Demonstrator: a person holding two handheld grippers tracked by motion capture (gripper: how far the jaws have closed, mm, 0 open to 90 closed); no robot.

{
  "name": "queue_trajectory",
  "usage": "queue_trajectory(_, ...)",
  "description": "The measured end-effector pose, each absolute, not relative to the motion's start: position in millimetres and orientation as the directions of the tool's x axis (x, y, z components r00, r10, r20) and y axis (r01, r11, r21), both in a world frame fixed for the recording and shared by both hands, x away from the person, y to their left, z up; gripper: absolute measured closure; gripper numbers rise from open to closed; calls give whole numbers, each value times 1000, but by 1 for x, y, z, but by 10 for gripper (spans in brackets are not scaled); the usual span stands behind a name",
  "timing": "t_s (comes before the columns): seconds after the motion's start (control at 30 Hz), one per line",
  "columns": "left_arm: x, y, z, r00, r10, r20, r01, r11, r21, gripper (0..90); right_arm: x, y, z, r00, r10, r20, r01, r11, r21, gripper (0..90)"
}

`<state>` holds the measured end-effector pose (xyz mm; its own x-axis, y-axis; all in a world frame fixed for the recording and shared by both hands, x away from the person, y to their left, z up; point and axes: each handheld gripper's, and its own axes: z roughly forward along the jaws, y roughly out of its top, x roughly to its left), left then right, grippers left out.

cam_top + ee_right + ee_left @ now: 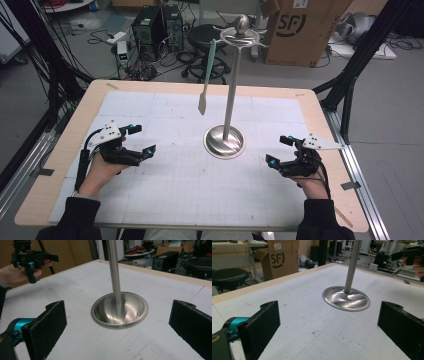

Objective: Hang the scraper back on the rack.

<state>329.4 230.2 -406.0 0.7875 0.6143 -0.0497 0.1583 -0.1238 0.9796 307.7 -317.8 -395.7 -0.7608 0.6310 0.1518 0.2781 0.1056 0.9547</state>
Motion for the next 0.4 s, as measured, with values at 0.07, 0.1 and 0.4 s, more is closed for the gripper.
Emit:
queue_trajectory(0.07, 328, 236, -411, 782, 620, -56, 174, -132, 976, 49, 307, -319, -396, -747, 648, 151, 274, 92, 957, 4)
queue_trajectory(0.1, 328, 239, -413, 772, 632, -63, 186, -130, 974, 49, 307, -320, -396, -742, 654, 148, 270, 89, 959, 3)
queue_trajectory(0.4, 326, 263, -427, 707, 700, -103, 240, -100, 966, 49, 309, -325, -399, -706, 691, 157, 277, 65, 959, 3)
